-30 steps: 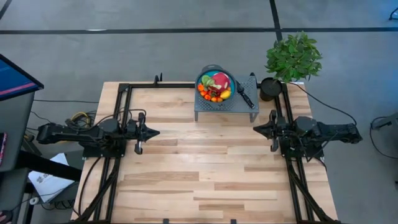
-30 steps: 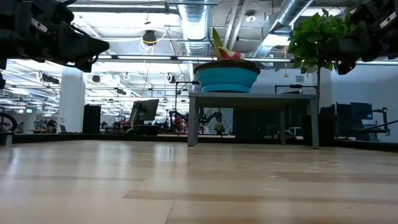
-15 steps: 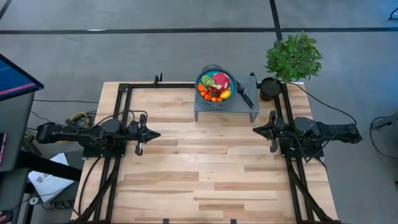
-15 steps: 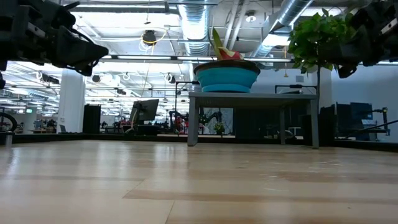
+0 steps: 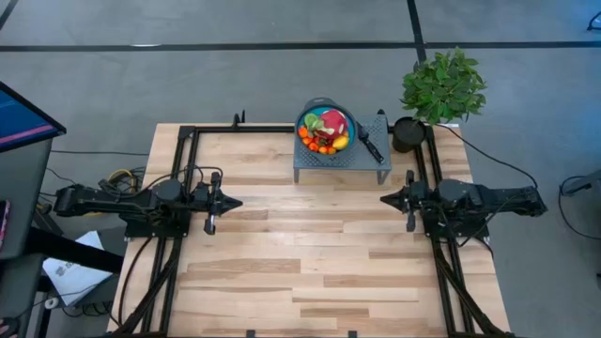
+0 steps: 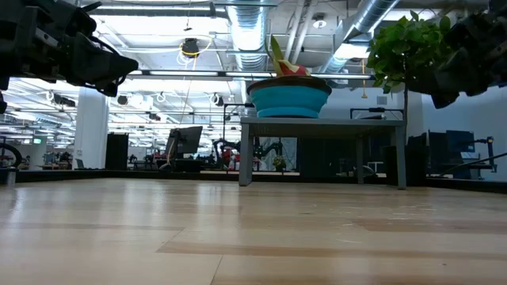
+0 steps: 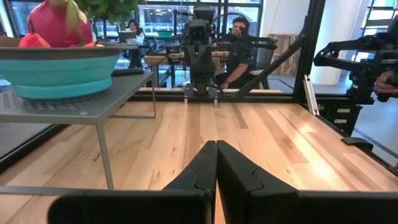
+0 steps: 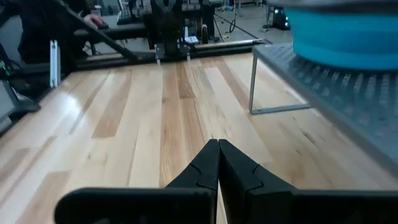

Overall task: Pick & Place Fruit
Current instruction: Return to Home Position

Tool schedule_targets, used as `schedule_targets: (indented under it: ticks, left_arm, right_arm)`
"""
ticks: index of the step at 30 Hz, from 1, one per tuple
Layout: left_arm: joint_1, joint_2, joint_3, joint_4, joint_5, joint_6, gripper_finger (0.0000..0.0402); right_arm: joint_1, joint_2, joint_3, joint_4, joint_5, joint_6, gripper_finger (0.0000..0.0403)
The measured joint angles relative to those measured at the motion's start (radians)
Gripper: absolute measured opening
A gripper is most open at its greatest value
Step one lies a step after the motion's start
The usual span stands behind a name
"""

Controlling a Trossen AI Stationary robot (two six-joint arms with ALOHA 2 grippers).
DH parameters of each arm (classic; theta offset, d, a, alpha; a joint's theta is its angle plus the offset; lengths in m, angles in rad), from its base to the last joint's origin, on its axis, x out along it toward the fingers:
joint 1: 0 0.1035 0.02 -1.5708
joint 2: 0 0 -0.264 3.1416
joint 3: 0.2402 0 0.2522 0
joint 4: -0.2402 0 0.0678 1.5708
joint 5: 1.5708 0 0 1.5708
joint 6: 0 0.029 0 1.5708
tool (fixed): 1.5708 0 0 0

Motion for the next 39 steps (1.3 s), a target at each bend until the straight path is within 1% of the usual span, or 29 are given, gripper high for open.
schedule_targets:
  ticks: [2, 6, 12, 14, 16, 18, 21, 25, 28, 31, 39]
  left_arm:
    - [0.0, 0.0, 0.0, 0.0, 0.0, 0.0, 0.0002]
    - [0.0, 0.002, 0.0, 0.0, 0.0, -0.001, 0.0002]
    - [0.0, 0.009, 0.0, -0.001, 0.0, 0.0, 0.0002]
    - [0.0, 0.008, 0.0, 0.002, 0.0, 0.0, 0.0002]
    - [0.0, 0.008, 0.0, 0.002, 0.0, 0.0, 0.0002]
    - [0.0, 0.008, 0.0, 0.002, 0.0, 0.001, 0.0002]
    - [0.0, 0.008, 0.0, 0.002, 0.0, 0.002, 0.0002]
    - [0.0, 0.008, 0.0, 0.002, 0.0, 0.003, 0.0002]
    - [0.0, 0.008, 0.0, 0.003, 0.0, 0.003, 0.0002]
    - [0.0, 0.008, 0.0, 0.006, 0.0, 0.003, 0.0002]
    - [0.0, 0.008, 0.0, 0.01, 0.0, 0.003, 0.0002]
  right_arm:
    - [0.0, -0.002, -0.039, 0.037, 0.0, -0.01, 0.0]
    - [-0.004, 0.027, -0.057, 0.154, 0.001, -0.018, 0.0]
    - [-0.019, 0.028, -0.059, 0.215, 0.02, -0.039, 0.0]
    - [-0.019, 0.026, -0.059, 0.239, -0.013, -0.023, 0.0]
    - [-0.017, 0.026, -0.059, 0.253, -0.072, 0.001, 0.0]
    - [-0.007, 0.026, -0.076, 0.303, -0.122, 0.011, 0.0]
    - [0.006, 0.026, -0.137, 0.412, -0.144, 0.007, 0.0]
    - [0.013, 0.03, -0.136, 0.385, -0.141, 0.008, 0.0]
    - [0.013, 0.031, -0.136, 0.373, -0.142, -0.056, 0.0]
    - [0.012, 0.058, -0.136, 0.372, -0.142, -0.116, 0.0]
    - [0.012, 0.115, -0.136, 0.372, -0.142, -0.108, 0.0]
